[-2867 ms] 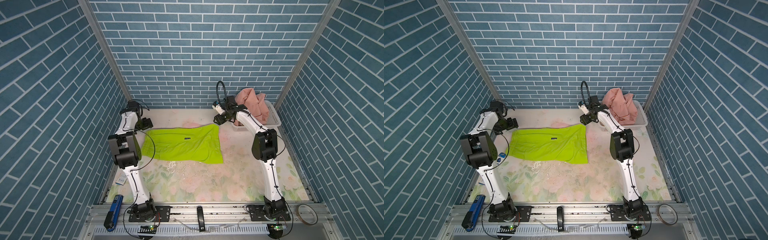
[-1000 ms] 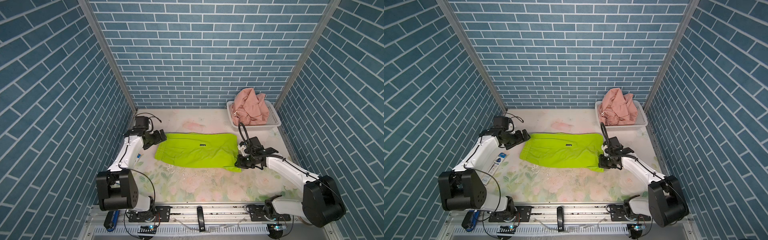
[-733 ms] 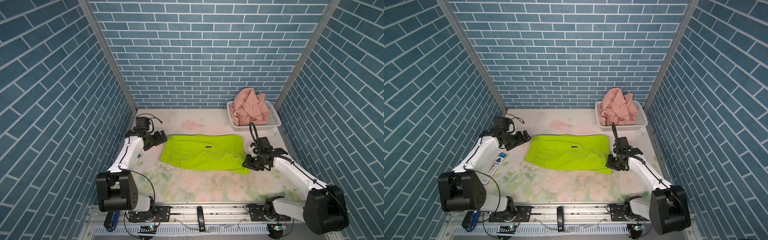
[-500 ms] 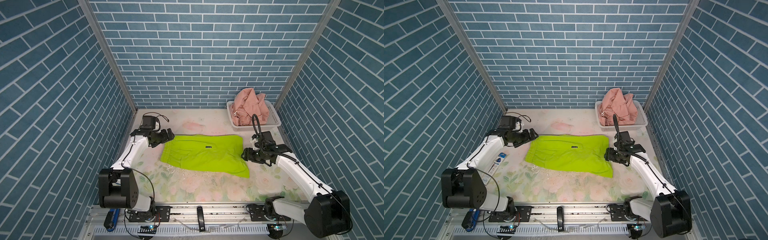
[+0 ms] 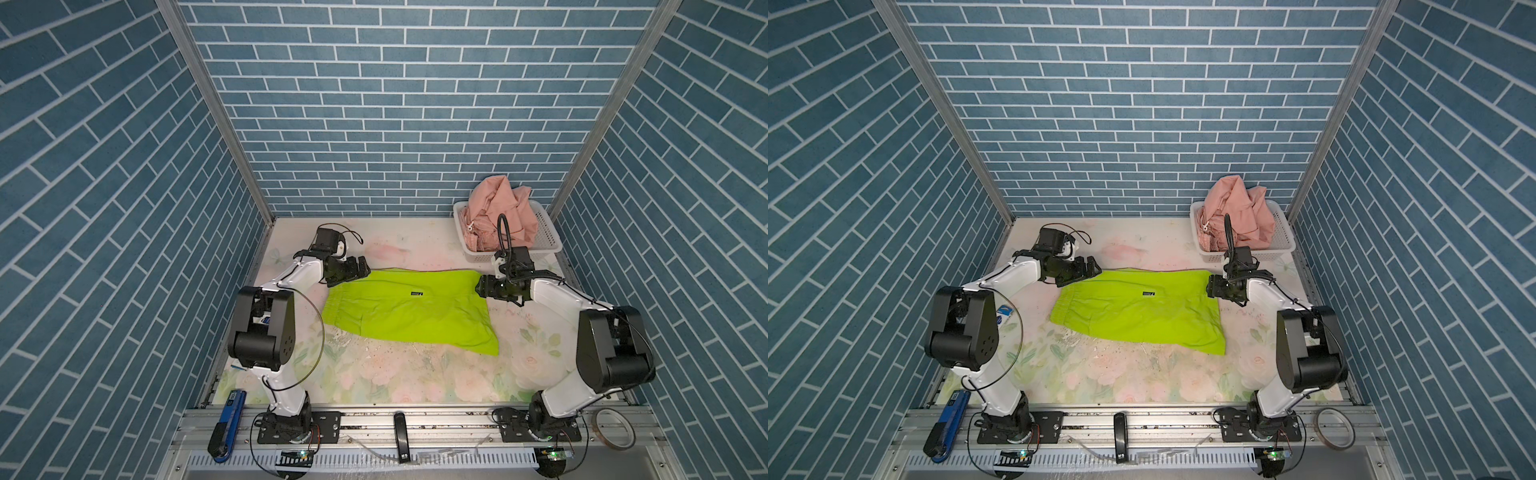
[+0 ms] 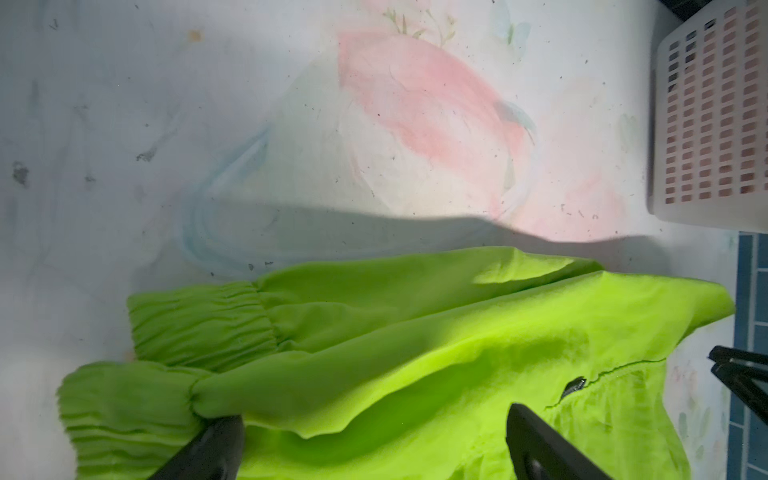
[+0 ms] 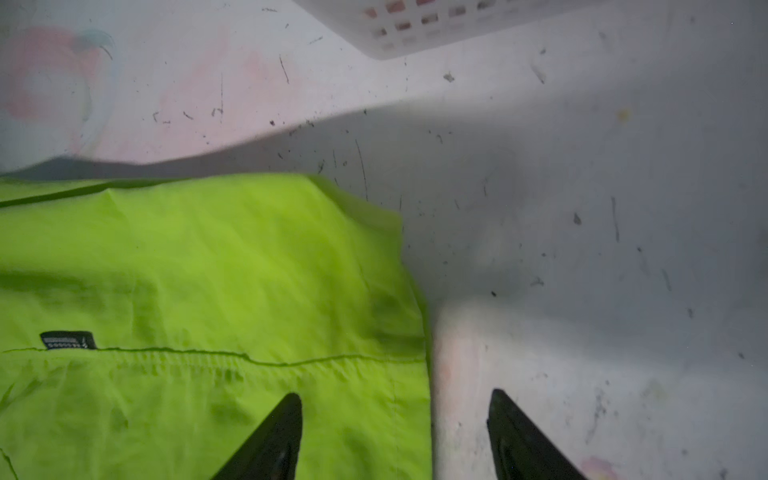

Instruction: Fold and stack the shorts

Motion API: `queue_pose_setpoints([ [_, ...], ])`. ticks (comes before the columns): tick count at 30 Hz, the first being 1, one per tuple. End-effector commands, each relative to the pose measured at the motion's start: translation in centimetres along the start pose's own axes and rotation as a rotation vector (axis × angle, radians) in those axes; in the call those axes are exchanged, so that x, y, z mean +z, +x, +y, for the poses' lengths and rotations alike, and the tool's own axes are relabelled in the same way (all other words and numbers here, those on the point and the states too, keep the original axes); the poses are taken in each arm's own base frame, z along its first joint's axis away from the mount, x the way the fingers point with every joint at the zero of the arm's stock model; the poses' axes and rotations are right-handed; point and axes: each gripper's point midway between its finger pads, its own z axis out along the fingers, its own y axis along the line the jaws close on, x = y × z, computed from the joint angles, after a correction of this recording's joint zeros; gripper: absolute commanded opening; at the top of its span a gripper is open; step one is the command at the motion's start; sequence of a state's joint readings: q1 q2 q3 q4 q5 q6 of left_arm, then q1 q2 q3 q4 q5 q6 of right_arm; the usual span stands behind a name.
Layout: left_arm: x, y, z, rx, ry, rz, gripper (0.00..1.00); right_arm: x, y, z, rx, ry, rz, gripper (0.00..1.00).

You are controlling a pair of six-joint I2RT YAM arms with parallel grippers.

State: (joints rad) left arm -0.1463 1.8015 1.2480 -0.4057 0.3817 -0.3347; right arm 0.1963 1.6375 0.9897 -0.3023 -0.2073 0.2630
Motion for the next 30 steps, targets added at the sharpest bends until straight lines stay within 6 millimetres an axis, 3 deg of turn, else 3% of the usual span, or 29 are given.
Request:
queue_pose_setpoints([
  [1, 0.9, -1.6, 1.9, 0.039, -0.069, -0.024, 1.0, 1.0, -1.9, 0.9, -0.057, -0.047, -0.036, 0.63],
  [5, 2.2, -1.7, 4.1, -0.01, -0.075, -0.007, 1.0, -0.7, -1.6, 1.0, -0.031, -0.028, -0.011, 0.6],
  [8, 2.8, -0.9, 5.2, -0.023, -0.092, 0.027, 1.0, -4.4, 1.2, -0.7, 0.091, 0.097, 0.064, 0.65],
  [11, 2.8, -0.6, 4.6, -0.024, -0.055, 0.028, 1.0, -7.3, 4.4, 0.4, 0.195, 0.03, 0.057, 0.67],
  [15, 1.3, -1.8, 2.3, -0.024, 0.033, 0.012, 1.0, -9.5, 9.0, 1.7, 0.288, -0.056, 0.043, 0.67],
  [19, -2.1, -2.9, 0.9, -0.033, 0.023, -0.015, 1.0, -9.6, 13.7, 2.1, 0.327, -0.06, 0.119, 0.65],
  [22, -5.0, -2.7, 0.5, -0.046, -0.015, -0.052, 1.0, -9.0, 16.1, 2.2, 0.347, -0.058, 0.143, 0.65],
  [26, -6.4, -0.4, 0.2, -0.065, 0.003, -0.061, 1.0, -7.5, 17.2, 2.8, 0.35, -0.094, 0.135, 0.62],
  [30, -5.4, 3.4, 1.6, -0.104, -0.013, -0.018, 1.0, -6.0, 16.4, 3.4, 0.328, -0.132, 0.106, 0.52],
])
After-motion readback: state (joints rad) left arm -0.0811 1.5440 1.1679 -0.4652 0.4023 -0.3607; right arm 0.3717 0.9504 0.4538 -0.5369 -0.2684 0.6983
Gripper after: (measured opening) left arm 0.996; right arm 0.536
